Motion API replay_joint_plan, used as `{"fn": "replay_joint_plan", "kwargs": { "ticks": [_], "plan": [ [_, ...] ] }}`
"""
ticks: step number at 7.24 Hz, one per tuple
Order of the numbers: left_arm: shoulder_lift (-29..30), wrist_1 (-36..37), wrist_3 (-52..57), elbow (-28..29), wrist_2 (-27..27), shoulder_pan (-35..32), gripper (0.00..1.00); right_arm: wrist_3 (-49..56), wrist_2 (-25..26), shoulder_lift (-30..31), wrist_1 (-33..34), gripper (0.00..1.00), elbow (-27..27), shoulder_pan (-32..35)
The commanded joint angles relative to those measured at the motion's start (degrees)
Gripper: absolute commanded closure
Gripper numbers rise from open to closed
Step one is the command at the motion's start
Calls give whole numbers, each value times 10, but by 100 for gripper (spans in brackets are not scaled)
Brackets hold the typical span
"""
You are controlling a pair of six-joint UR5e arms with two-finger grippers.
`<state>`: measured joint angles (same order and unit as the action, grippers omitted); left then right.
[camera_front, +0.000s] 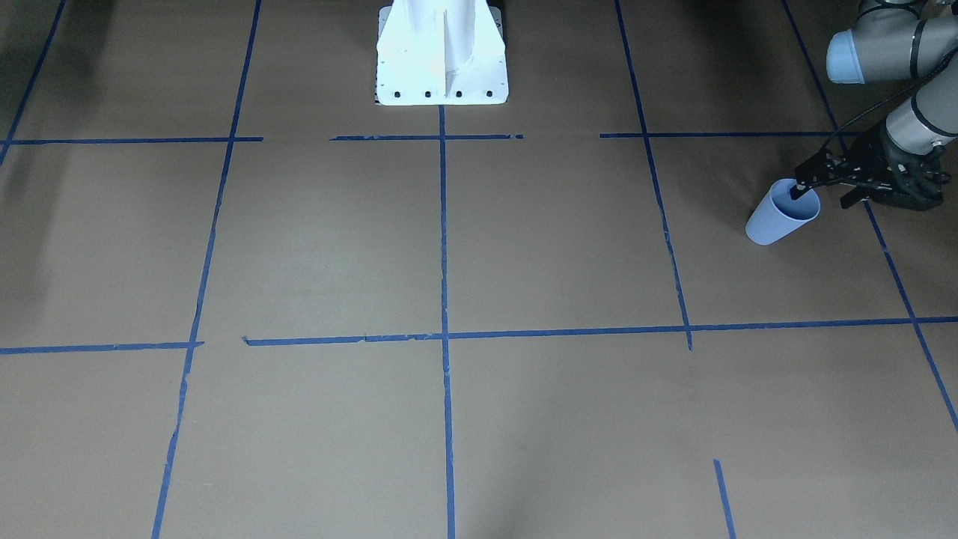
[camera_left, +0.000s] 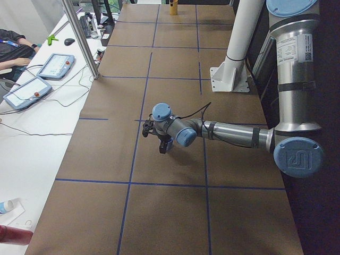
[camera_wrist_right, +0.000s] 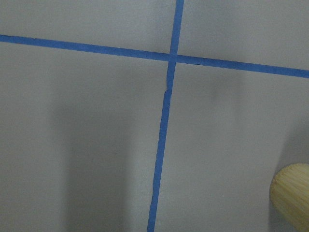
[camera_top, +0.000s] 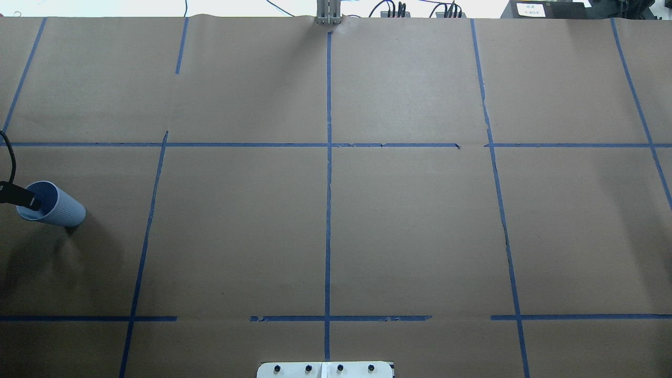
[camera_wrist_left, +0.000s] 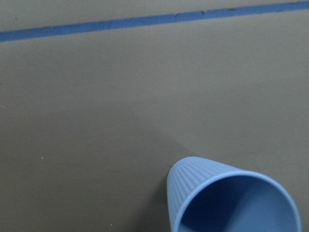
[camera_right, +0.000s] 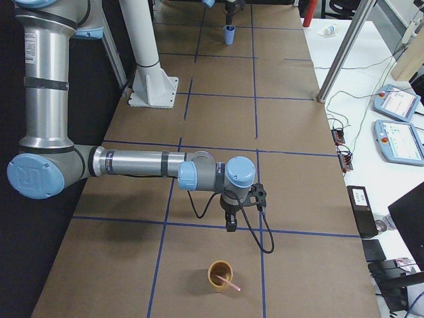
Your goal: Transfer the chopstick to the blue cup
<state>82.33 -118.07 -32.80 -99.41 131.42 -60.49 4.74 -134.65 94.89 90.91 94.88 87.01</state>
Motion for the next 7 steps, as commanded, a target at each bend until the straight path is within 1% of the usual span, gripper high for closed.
{"fn": "replay_joint_plan", "kwargs": {
  "ticks": [1, 2, 3, 4, 5, 7],
  "plan": [
    [2, -1, -37, 4, -20, 15, 39, 0, 0, 1, 1, 0, 0, 0],
    [6, -1, -54, 5, -20, 26, 65, 1, 0, 1, 0, 0, 0, 0],
    [7, -1, -54, 5, -20, 28, 87, 1, 0, 1, 0, 0, 0, 0],
    [9, -1, -53, 5, -20, 28, 92, 1, 0, 1, 0, 0, 0, 0],
    [15, -1, -53, 6, -20, 28, 95, 1, 0, 1, 1, 0, 0, 0],
    [48, 6, -60, -12, -6, 28, 96, 1, 0, 1, 0, 0, 0, 0]
  ]
}}
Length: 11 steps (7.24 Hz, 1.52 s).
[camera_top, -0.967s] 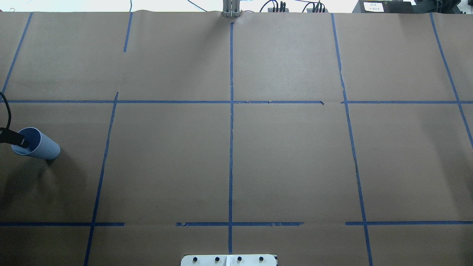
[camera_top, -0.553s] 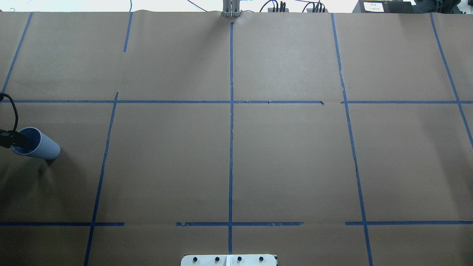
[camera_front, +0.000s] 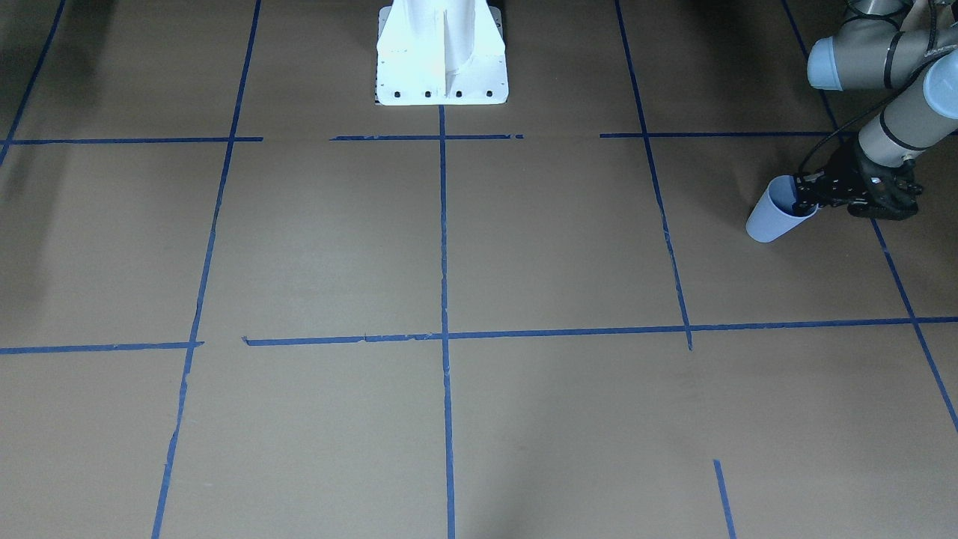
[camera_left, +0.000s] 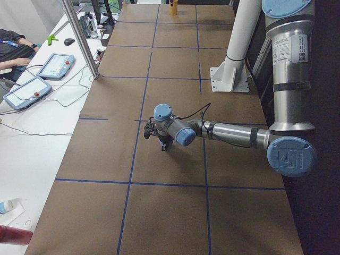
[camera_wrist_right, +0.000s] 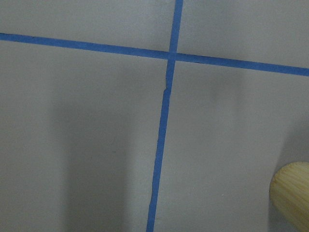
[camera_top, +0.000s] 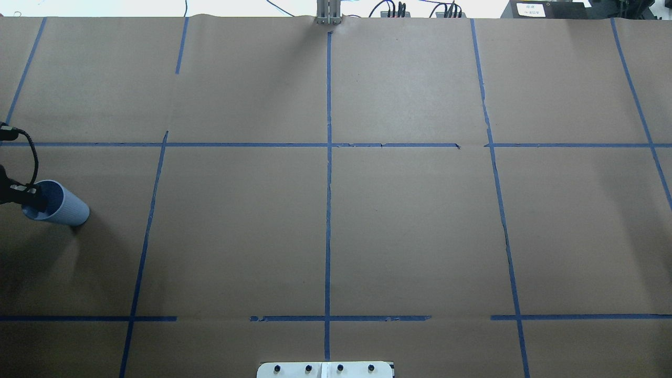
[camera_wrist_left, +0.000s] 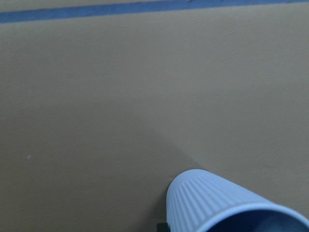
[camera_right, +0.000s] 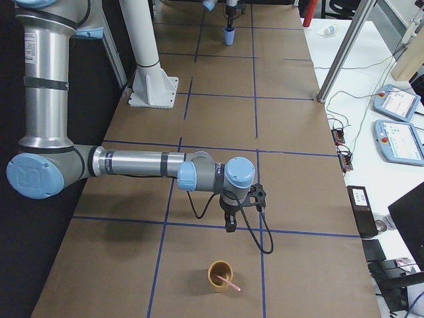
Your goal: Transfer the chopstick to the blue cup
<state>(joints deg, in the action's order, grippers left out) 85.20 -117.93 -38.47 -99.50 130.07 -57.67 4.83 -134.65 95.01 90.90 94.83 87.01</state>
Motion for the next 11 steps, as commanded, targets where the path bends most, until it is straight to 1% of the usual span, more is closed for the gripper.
{"fn": "replay_joint_plan", "kwargs": {
  "ticks": [1, 2, 3, 4, 5, 7, 8, 9, 10, 11],
  "plan": [
    [45, 5, -31, -14, 33, -1, 96, -1, 0, 0, 0, 0, 0, 0],
    [88, 6, -88, -17, 34, 2, 96, -1, -1, 0, 0, 0, 1, 0],
    [133, 7, -145, -17, 32, 25, 95, -1, 0, 0, 0, 0, 1, 0],
    [187, 32, -204, -16, 25, 69, 94, -1, -1, -1, 0, 0, 0, -1],
    [255, 87, -262, -16, 0, 112, 93, -1, 0, 0, 0, 0, 1, -1],
    [367, 179, -353, -4, -94, 200, 93, -1, 0, 0, 0, 0, -1, -3],
    [418, 189, -384, 20, -127, 233, 93, -1, -1, 0, 0, 0, -1, -3],
    [472, 190, -403, 75, -139, 239, 93, -1, -1, 0, 0, 0, -1, -3],
    [502, 190, -406, 112, -147, 251, 93, -1, -1, 0, 0, 0, -1, -3],
    [501, 190, -406, 118, -164, 267, 92, -1, 0, 0, 0, 0, -1, -4]
  ]
}}
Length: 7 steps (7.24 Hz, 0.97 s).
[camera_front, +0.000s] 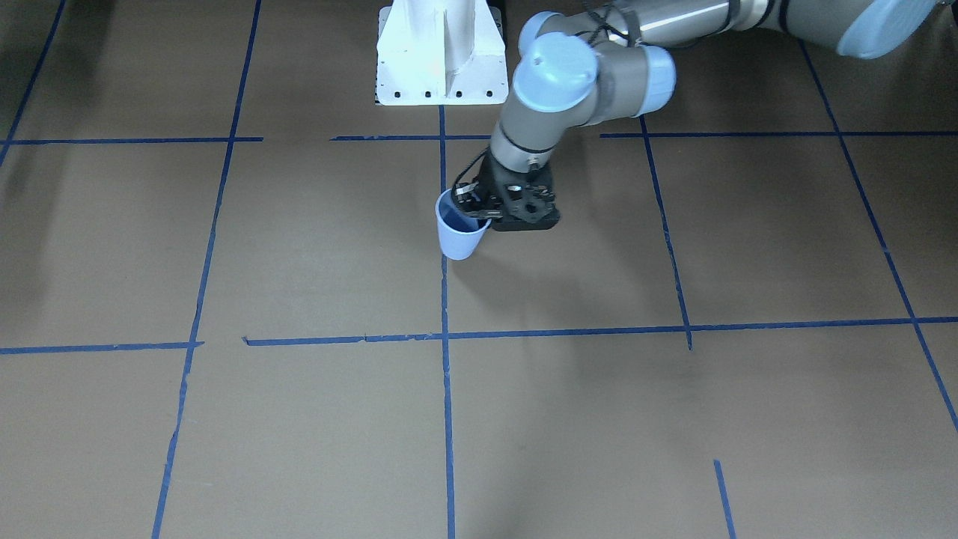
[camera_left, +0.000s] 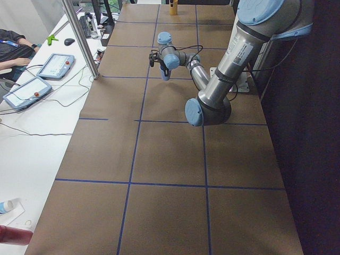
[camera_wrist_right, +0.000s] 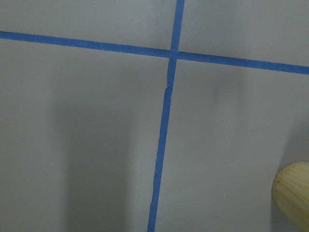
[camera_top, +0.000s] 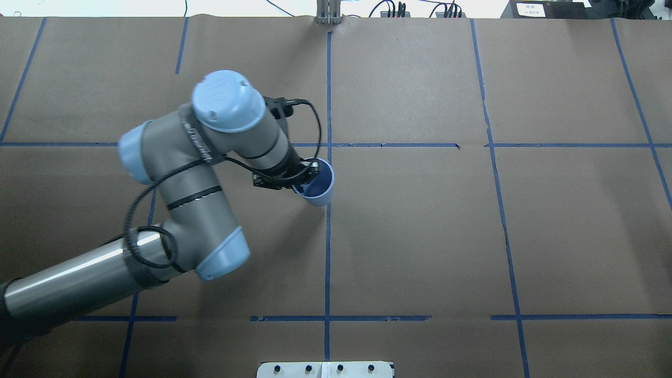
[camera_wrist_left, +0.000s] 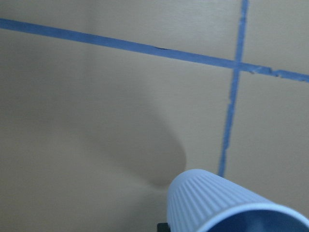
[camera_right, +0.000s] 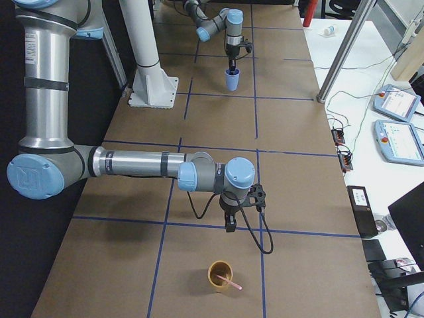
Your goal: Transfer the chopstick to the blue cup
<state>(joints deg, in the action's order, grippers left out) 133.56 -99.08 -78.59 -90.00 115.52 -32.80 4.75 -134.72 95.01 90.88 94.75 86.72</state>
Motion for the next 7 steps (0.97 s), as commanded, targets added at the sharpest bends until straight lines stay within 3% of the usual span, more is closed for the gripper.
{"fn": "replay_joint_plan", "kwargs": {
  "ticks": [1, 2, 3, 4, 5, 6, 7],
  "plan": [
    [15, 1, -5, 24, -21, 26, 88, 0, 1, 0, 0, 0, 0, -1],
    [14, 1, -5, 25, -21, 30, 83, 0, 0, 0, 0, 0, -1, -1],
    [14, 0, -5, 25, -21, 33, 63, 0, 0, 0, 0, 0, -1, -1],
    [14, 1, -5, 24, -22, 34, 27, 0, 1, -1, 0, 0, -1, -1],
    [14, 1, -2, 17, -38, 33, 0, 0, 0, 0, 0, 0, -1, -1],
    [14, 3, 7, 11, -39, 33, 0, 0, 0, 0, 0, 0, -1, -1],
    [5, 50, 32, -29, -35, 26, 0, 0, 1, -1, 0, 0, -1, -1]
  ]
}}
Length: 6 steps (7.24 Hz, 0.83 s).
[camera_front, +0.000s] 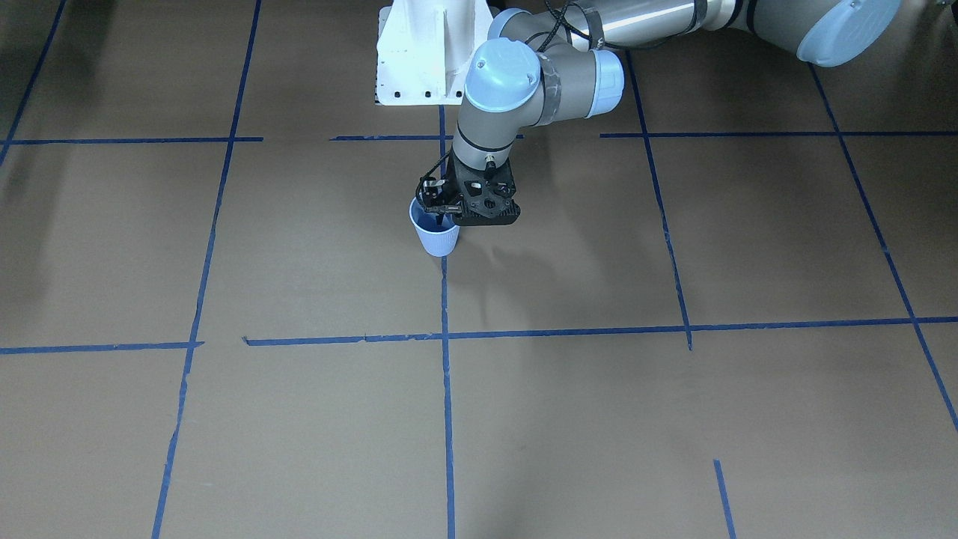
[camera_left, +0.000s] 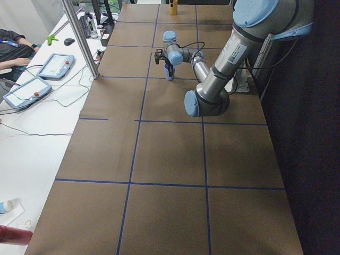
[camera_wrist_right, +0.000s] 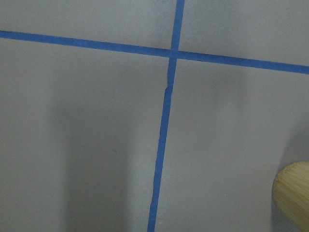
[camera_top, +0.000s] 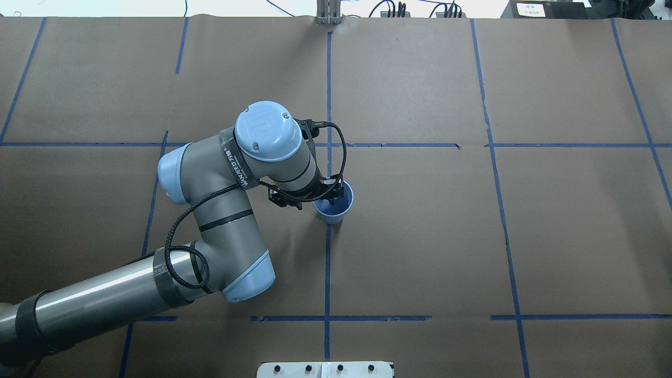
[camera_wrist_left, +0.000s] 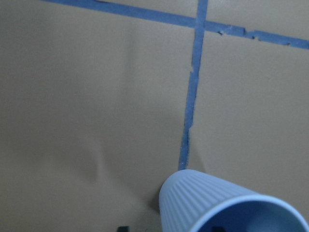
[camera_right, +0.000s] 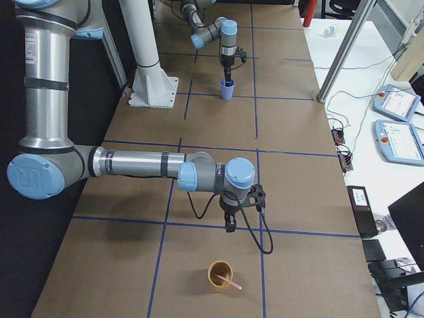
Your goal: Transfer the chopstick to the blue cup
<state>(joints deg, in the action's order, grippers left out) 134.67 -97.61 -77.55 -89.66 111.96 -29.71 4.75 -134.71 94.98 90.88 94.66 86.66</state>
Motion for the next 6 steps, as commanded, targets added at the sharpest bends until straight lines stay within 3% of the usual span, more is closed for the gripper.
{"fn": "replay_joint_plan", "kwargs": {
  "ticks": [1, 2, 3, 6],
  "plan": [
    [-29, 120, 94, -106, 19, -20, 0, 0, 1, -1, 0, 0, 0, 0],
    [-88, 152, 166, -178, 38, -51, 0, 0, 0, -1, 0, 0, 0, 0],
    [-151, 153, 258, -216, 78, -96, 0, 0, 0, -1, -1, 0, 1, 0],
    [-343, 140, 585, -242, 174, -295, 0, 0, 1, 0, -18, 0, 1, 1]
  ]
}}
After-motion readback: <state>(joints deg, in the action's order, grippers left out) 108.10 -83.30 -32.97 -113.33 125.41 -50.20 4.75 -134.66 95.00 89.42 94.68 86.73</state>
